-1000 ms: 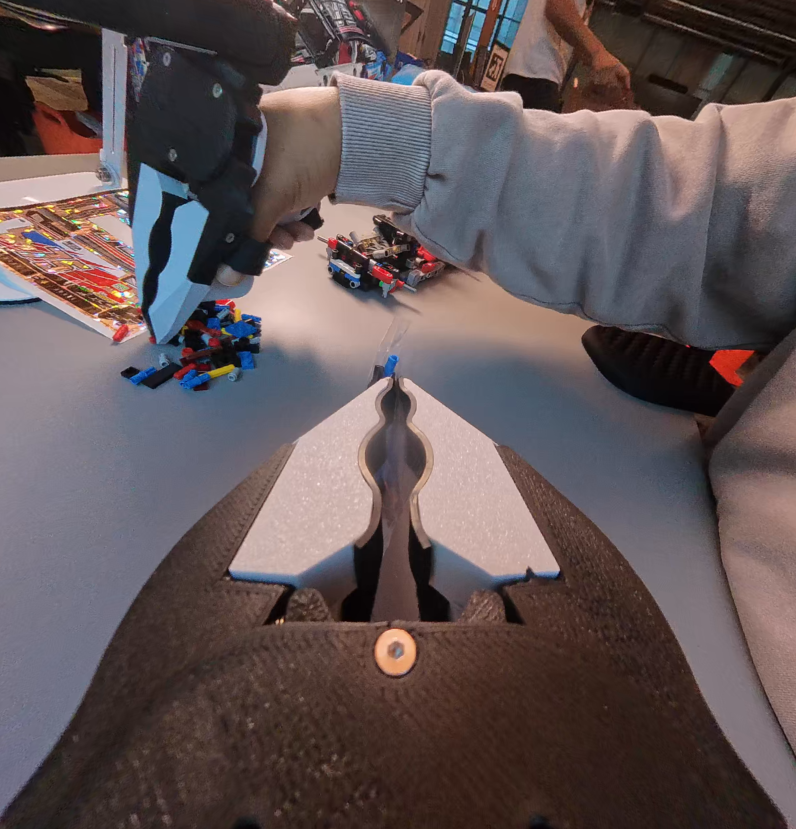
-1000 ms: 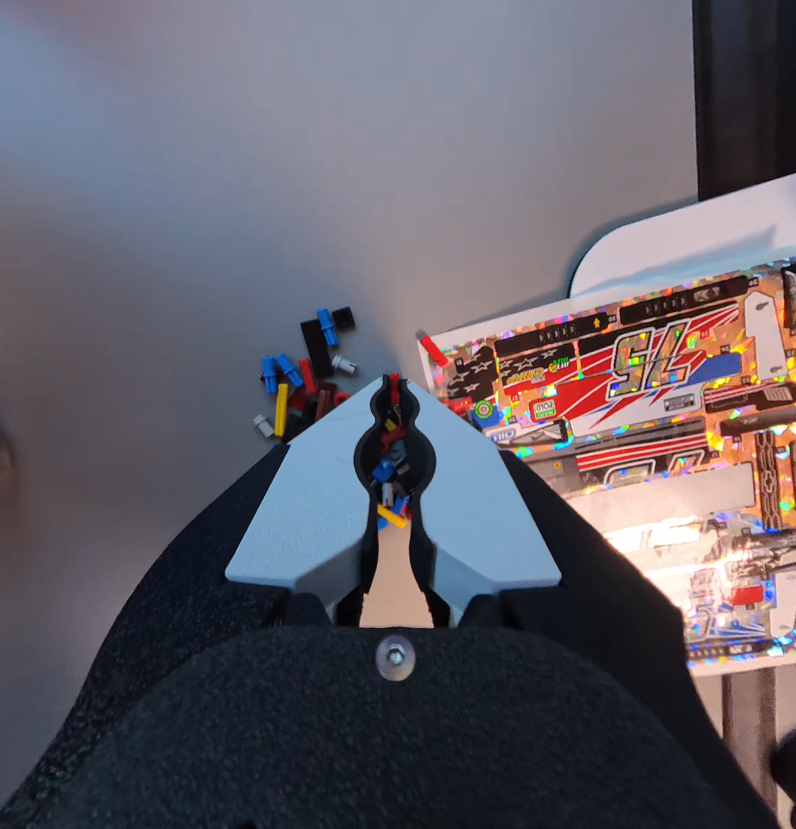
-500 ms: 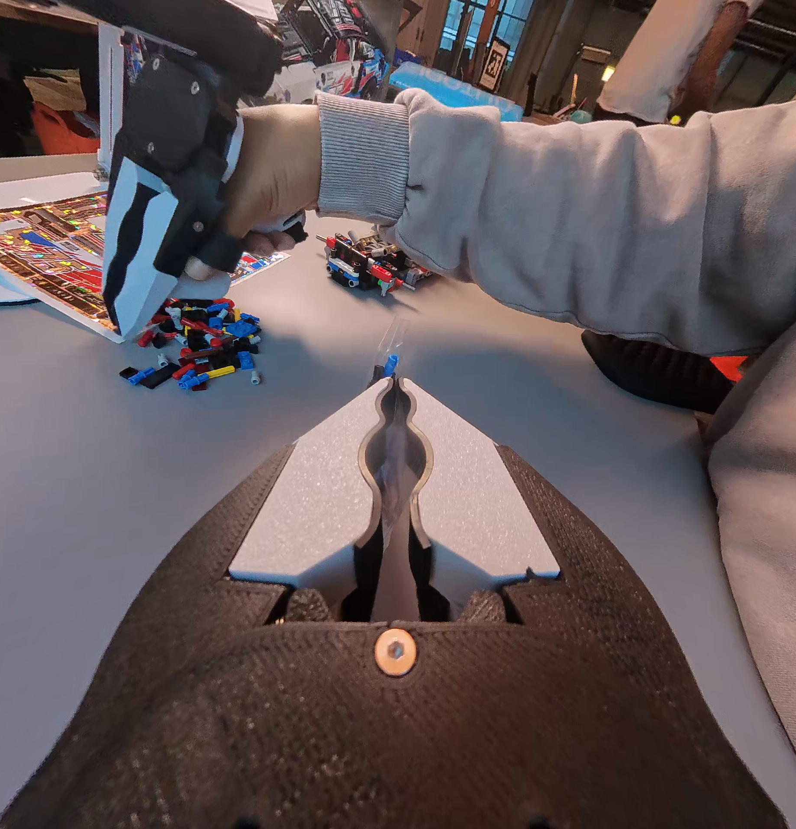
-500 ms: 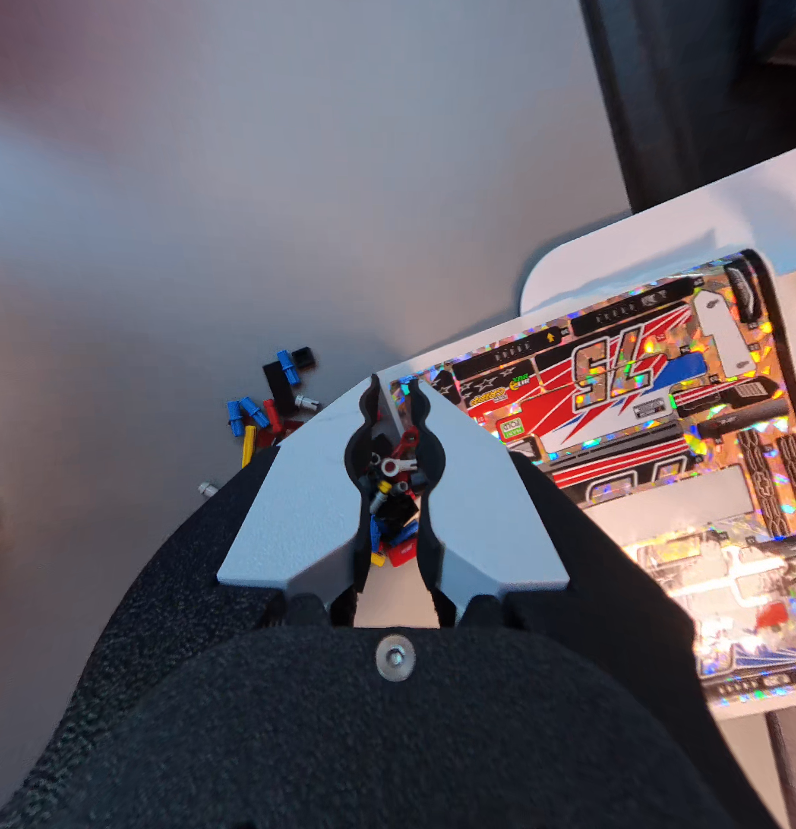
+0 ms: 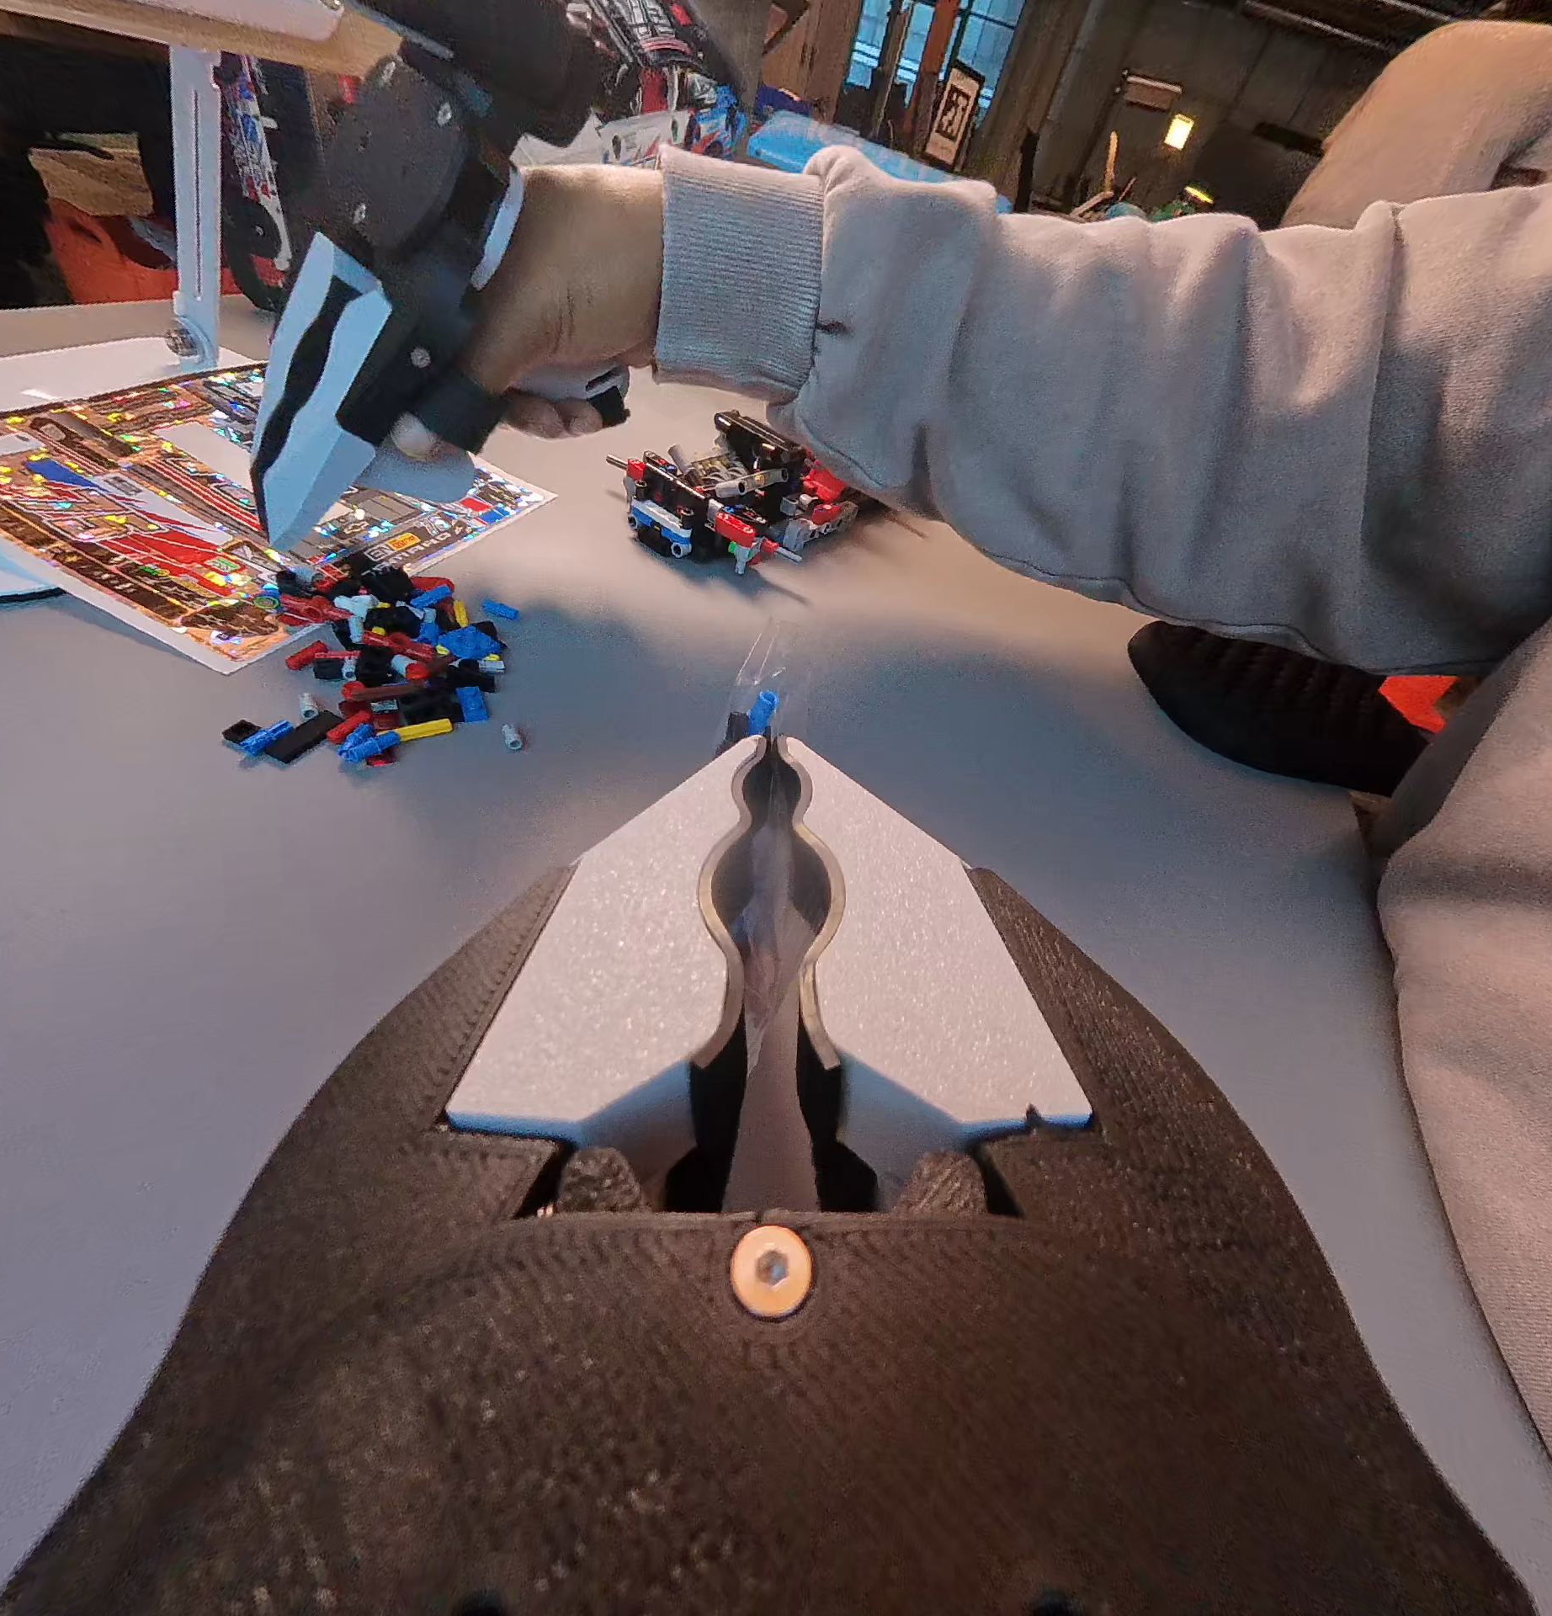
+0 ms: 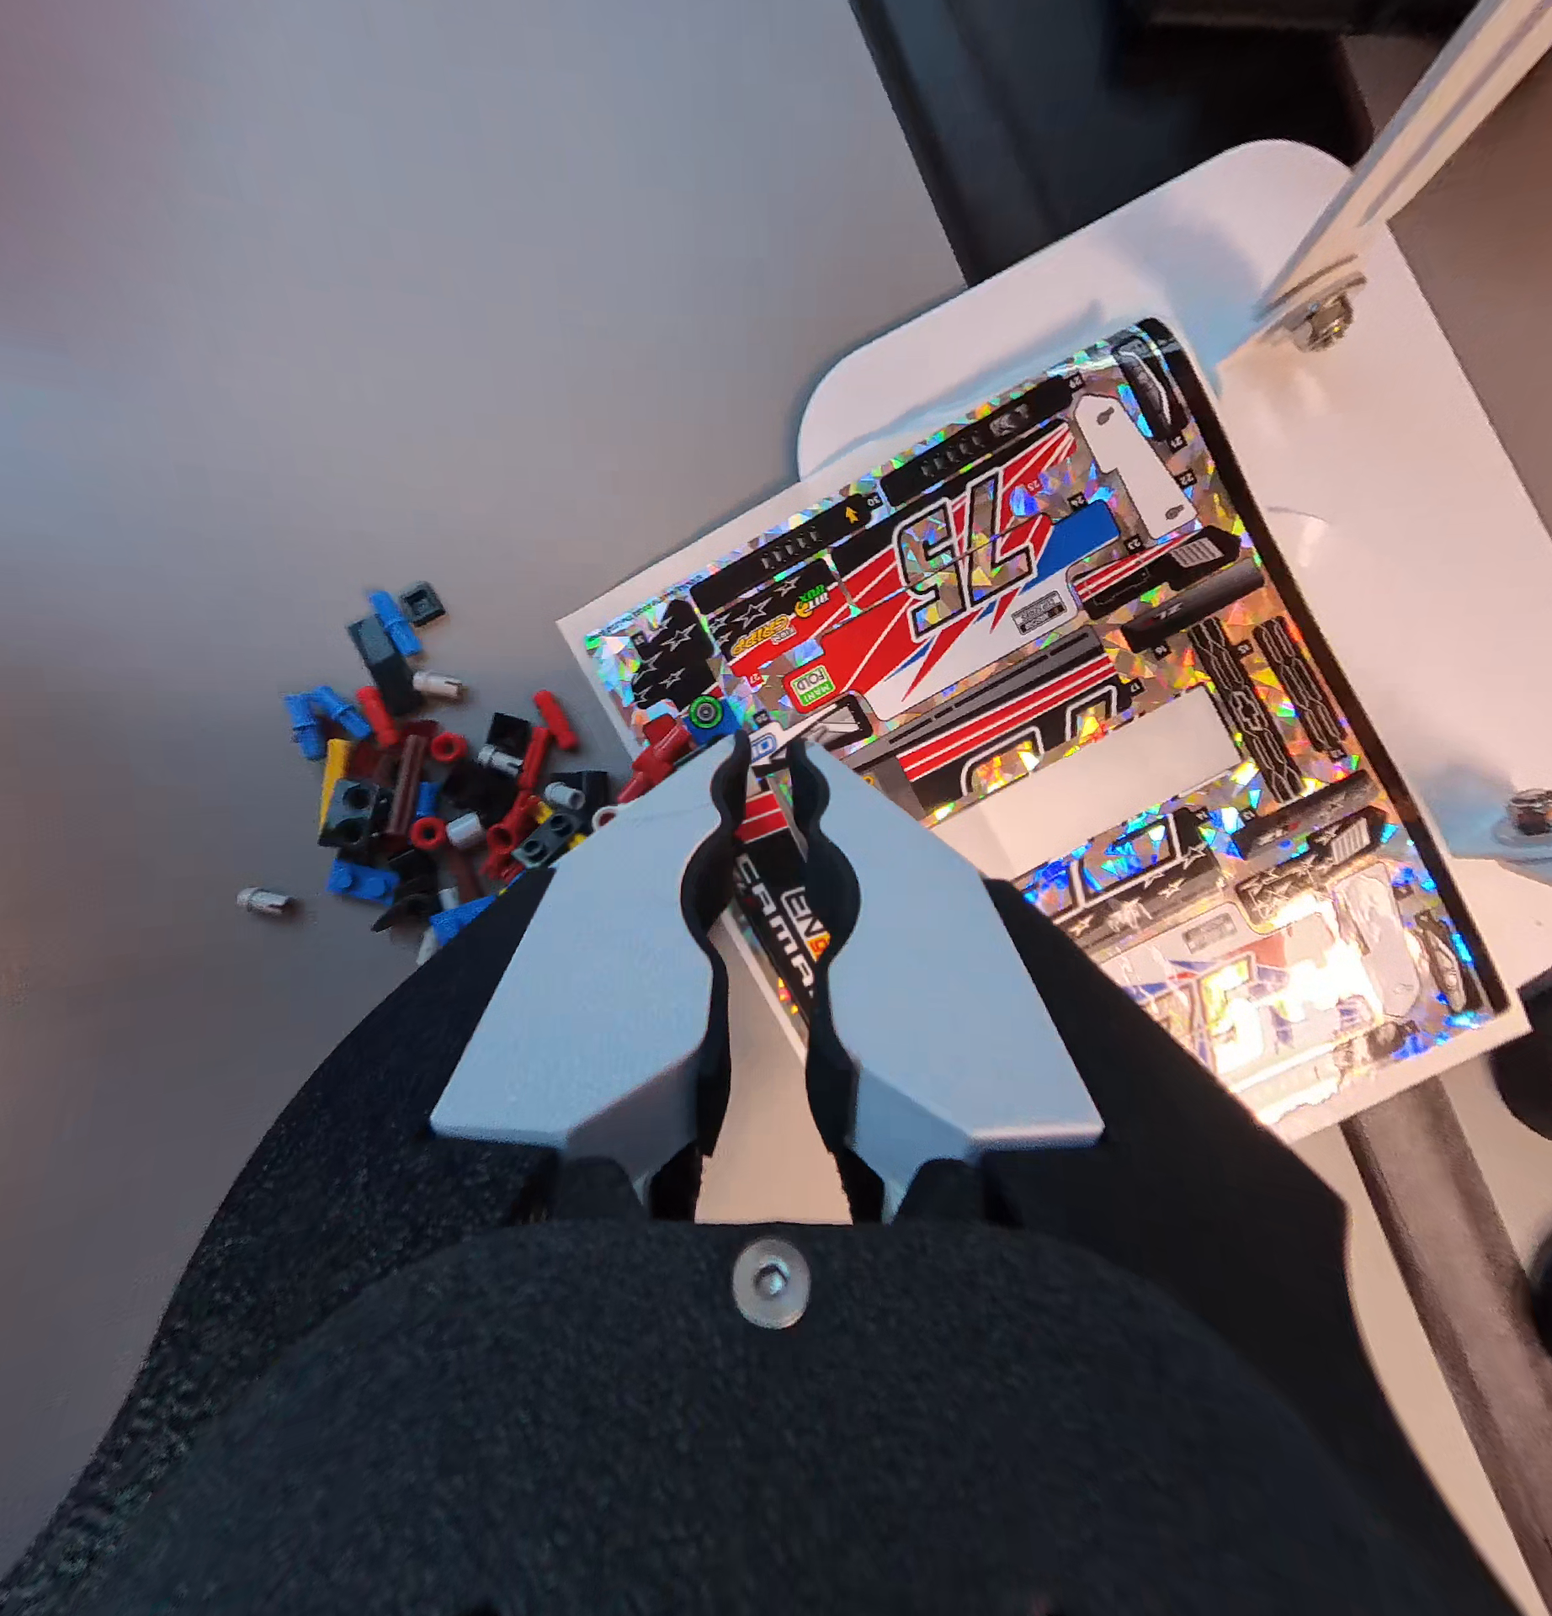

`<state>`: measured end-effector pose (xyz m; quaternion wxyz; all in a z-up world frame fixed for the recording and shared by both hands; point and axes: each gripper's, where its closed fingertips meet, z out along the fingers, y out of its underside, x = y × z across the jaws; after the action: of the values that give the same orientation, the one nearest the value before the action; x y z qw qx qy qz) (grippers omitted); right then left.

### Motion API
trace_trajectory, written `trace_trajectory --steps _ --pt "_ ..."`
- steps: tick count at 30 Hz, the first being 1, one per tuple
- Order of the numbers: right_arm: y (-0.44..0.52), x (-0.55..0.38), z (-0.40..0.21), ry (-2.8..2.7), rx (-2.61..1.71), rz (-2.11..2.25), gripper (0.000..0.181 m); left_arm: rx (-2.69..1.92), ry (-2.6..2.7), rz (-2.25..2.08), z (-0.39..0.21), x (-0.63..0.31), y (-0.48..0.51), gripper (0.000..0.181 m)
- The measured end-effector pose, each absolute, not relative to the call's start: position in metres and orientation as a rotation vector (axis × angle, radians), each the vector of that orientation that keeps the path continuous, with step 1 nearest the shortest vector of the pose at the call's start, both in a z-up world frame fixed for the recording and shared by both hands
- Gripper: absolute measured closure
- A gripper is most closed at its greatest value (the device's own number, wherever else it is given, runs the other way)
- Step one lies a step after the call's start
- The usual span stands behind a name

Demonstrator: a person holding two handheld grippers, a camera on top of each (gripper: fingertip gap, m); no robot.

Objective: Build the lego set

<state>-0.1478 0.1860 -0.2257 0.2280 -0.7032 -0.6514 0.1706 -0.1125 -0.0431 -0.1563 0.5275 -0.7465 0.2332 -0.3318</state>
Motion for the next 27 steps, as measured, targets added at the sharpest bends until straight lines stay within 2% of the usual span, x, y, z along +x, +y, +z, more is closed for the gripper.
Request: trace_trajectory --steps 6,13,20,27 --pt "0.175 -0.149 -0.243 -1.833 -1.972 0.487 0.179 -1.783 0.551 -0.798 -0.156 -0.113 -0.043 0.181" --pt "0.164 -0.137 -0.232 -1.875 -1.95 0.506 0.181 -1.782 0.554 -0.808 -0.156 -0.113 -0.043 0.181" --pt "0.172 -0.163 -0.236 -1.771 -1.953 0.587 0.172 -1.784 0.55 -0.801 -0.157 -0.112 -0.043 0.181" --pt "0.153 -0.141 -0.238 -1.903 -1.95 0.534 0.179 -1.782 0.552 -0.804 -0.156 -0.113 -0.043 0.181"
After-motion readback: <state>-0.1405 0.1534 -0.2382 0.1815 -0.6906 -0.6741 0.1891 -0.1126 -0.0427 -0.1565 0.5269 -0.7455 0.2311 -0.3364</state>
